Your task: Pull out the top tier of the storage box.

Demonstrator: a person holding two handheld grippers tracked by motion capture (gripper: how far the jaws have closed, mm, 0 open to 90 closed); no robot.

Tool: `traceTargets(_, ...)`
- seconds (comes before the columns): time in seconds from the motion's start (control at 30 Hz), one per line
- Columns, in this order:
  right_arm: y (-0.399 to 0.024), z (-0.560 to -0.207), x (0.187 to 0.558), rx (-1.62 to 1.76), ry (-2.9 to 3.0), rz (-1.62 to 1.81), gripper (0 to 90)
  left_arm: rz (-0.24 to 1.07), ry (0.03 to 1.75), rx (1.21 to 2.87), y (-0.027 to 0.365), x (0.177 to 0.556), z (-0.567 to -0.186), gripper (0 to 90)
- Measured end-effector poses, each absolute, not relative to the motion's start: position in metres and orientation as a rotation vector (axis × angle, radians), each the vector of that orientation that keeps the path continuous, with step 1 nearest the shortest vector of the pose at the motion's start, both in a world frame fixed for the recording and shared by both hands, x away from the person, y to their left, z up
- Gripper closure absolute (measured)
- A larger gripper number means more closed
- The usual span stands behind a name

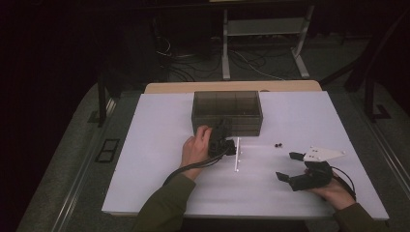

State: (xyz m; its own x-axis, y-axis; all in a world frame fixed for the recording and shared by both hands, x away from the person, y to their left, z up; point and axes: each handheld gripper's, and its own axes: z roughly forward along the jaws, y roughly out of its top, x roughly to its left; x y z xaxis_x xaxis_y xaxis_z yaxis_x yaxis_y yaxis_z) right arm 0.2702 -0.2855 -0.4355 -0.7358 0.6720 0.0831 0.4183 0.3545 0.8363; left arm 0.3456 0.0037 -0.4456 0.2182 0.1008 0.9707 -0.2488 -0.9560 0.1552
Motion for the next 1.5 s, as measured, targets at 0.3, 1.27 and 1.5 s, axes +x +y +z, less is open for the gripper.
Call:
traceTargets(0.3, -0.2855, -0.4357, 0.2704, 0.971, 2.345, 1.323, 8.7, 1.809, -0.131, 2.217, 0.0032, 0.3461, -0.4446, 58.2)
traceTargets(1.27, -0.2856, -0.4358, 0.2695, 0.969, 2.349, 1.323, 8.7, 1.831, -0.114, 2.239, 0.0021, 0.3488, -0.4484, 78.2)
traceTargets(1.5, -0.2851, -0.436, 0.2693, 0.965, 2.352, 1.323, 8.7, 1.84, -0.12, 2.236, 0.0021, 0.3484, -0.4488, 79.7)
